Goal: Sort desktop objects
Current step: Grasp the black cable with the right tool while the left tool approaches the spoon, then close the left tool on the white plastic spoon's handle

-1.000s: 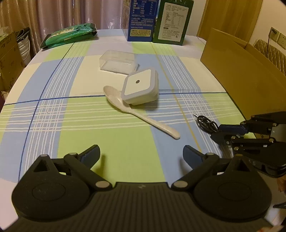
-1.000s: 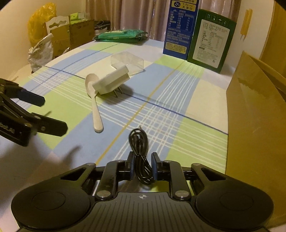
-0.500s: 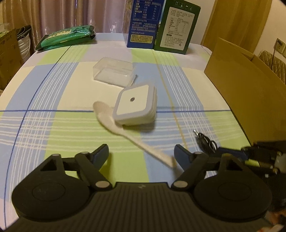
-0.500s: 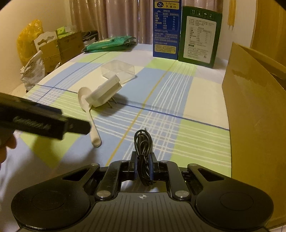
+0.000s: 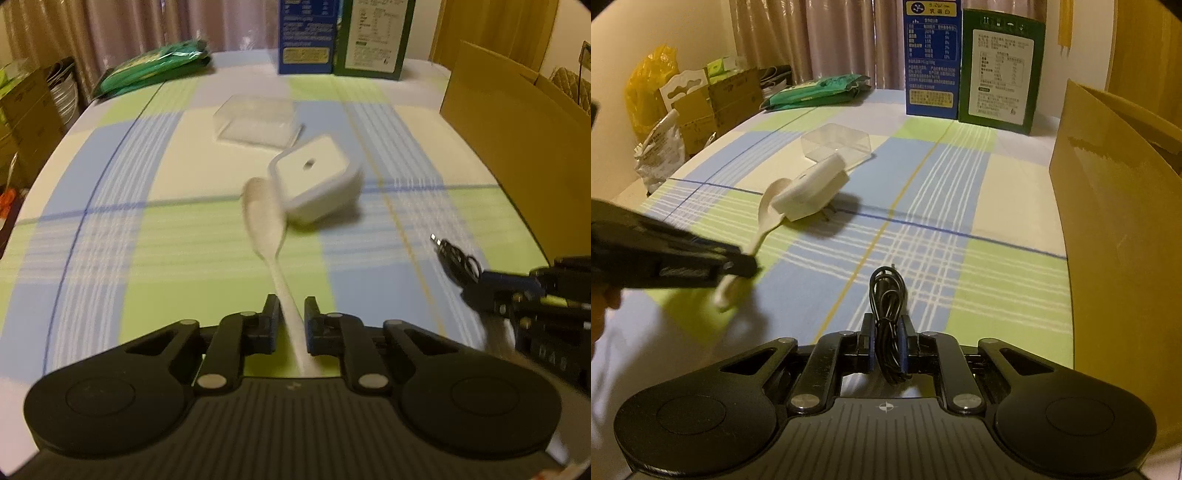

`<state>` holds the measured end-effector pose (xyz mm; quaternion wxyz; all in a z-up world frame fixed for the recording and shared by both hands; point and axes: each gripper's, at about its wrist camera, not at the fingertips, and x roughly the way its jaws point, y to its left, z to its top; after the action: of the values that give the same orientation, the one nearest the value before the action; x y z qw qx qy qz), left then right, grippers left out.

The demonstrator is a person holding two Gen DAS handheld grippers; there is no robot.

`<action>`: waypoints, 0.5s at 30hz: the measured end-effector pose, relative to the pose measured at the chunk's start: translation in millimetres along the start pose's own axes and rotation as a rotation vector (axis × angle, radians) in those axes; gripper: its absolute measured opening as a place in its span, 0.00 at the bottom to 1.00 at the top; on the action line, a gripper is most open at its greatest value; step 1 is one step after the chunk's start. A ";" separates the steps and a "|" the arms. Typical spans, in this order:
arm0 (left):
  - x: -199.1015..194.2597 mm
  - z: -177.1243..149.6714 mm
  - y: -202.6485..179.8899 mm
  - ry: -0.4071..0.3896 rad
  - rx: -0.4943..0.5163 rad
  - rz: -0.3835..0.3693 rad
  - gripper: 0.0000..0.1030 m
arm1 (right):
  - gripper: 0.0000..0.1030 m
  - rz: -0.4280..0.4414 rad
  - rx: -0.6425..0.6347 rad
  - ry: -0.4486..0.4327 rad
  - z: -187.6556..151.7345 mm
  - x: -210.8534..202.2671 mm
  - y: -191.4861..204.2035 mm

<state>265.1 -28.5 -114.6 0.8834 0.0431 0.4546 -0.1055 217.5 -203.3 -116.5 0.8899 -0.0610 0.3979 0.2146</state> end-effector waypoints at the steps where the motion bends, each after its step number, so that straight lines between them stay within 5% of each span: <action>1: -5.7 -6.1 1.7 0.008 -0.005 0.000 0.08 | 0.08 0.003 0.001 0.003 -1.9 -2.4 2.3; 11: -53.8 -51.3 -14.4 0.009 0.014 -0.009 0.08 | 0.08 0.025 0.081 0.030 -30.4 -39.8 14.2; 15: -52.0 -43.4 -19.8 -0.050 0.065 0.023 0.42 | 0.08 0.015 0.100 0.023 -34.7 -47.3 14.4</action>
<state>196.9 -32.6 -97.3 0.8939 0.0745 0.4280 -0.1110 159.6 -215.8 -104.2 0.8857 -0.0161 0.4186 0.2004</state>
